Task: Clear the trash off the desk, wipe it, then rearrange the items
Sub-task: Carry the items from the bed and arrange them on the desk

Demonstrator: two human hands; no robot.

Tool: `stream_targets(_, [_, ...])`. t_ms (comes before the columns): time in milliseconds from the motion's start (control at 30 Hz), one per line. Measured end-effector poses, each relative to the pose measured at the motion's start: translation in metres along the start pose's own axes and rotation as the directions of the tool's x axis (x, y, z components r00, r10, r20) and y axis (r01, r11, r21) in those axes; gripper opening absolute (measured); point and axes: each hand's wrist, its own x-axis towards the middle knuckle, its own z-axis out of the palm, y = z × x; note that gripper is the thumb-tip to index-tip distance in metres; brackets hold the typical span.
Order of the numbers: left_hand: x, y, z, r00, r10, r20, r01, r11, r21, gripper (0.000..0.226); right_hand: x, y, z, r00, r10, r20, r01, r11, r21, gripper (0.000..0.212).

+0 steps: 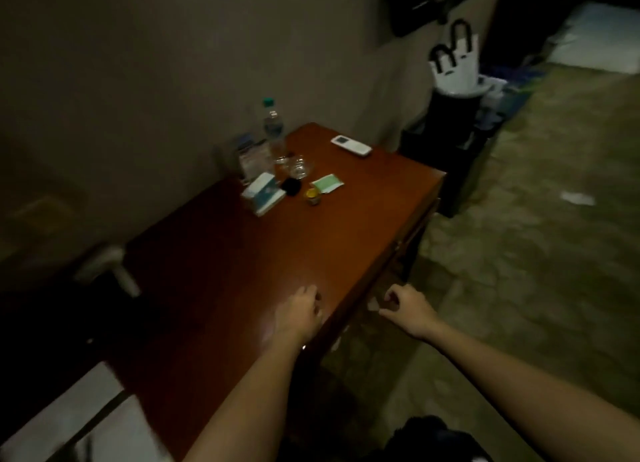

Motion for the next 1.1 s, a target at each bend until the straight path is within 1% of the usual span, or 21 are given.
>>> stream_targets(133, [0.063,0.095,0.024,0.978,0.174,0.113,-0.176,0.984,0.009,0.021,0.019,0.089,-0.057,0.992,0.106,-0.062,-0.103,0.994,0.046,0.023])
stream_targets(233, [0.098,0.162,0.048,0.953,0.252,0.171,-0.262,0.964,0.04,0.023,0.025,0.15,-0.096,0.976,0.192,-0.104,-0.183,0.979,0.089,0.023])
stream_targets(300, [0.122,0.203,0.062,0.928,0.303,0.217,-0.323,0.944,0.066,0.025,0.026,0.188,-0.119,0.958,0.256,-0.127,-0.241,0.963,0.123,0.019])
stream_targets(333, [0.133,0.224,0.066,0.912,0.331,0.243,-0.358,0.93,0.076,0.026,0.027,0.207,-0.13,0.945,0.299,-0.136,-0.28,0.949,0.143,0.017])
stream_targets(433, [0.165,0.285,0.077,0.863,0.395,0.315,-0.447,0.887,0.113,0.026,0.029,0.257,-0.156,0.896,0.418,-0.152,-0.37,0.89,0.266,0.024])
stream_targets(533, [0.203,0.347,0.088,0.813,0.448,0.373,-0.531,0.832,0.158,0.026,0.032,0.298,-0.181,0.843,0.508,-0.178,-0.431,0.835,0.343,0.029])
stream_targets(600, [0.232,0.393,0.1,0.754,0.499,0.427,-0.61,0.773,0.174,0.029,0.035,0.322,-0.202,0.803,0.567,-0.185,-0.465,0.79,0.4,0.031])
stream_targets(633, [0.239,0.406,0.102,0.745,0.494,0.448,-0.613,0.771,0.169,0.029,0.037,0.326,-0.206,0.789,0.583,-0.192,-0.472,0.777,0.417,0.031])
stream_targets(667, [0.26,0.45,0.117,0.687,0.544,0.481,-0.679,0.716,0.16,0.03,0.037,0.352,-0.221,0.73,0.649,-0.214,-0.503,0.723,0.474,0.032])
stream_targets(733, [0.273,0.485,0.124,0.639,0.569,0.518,-0.719,0.681,0.138,0.031,0.036,0.364,-0.233,0.704,0.679,-0.21,-0.514,0.691,0.508,0.035])
stream_targets(767, [0.284,0.514,0.132,0.587,0.603,0.54,-0.756,0.647,0.1,0.031,0.034,0.379,-0.24,0.66,0.719,-0.219,-0.53,0.652,0.542,0.033])
stream_targets(833, [0.307,0.569,0.149,0.479,0.649,0.592,-0.832,0.55,0.07,0.032,0.028,0.406,-0.253,0.557,0.805,-0.203,-0.567,0.547,0.615,0.022])
stream_targets(900, [0.322,0.621,0.165,0.373,0.676,0.635,-0.896,0.439,0.059,0.032,0.017,0.427,-0.263,0.431,0.879,-0.202,-0.57,0.439,0.694,0.018])
stream_targets(967, [0.323,0.673,0.18,0.263,0.701,0.663,-0.948,0.314,0.044,0.033,0.0,0.448,-0.27,0.317,0.929,-0.19,-0.544,0.342,0.766,0.019])
stream_targets(1033, [0.31,0.715,0.199,0.155,0.716,0.68,-0.978,0.207,0.004,0.031,-0.021,0.462,-0.272,0.211,0.968,-0.138,-0.538,0.233,0.81,0.024])
stream_targets(1100, [0.285,0.749,0.222,0.03,0.708,0.706,-0.996,0.081,-0.039,0.029,-0.044,0.478,-0.265,0.098,0.992,-0.074,-0.517,0.114,0.848,0.031])
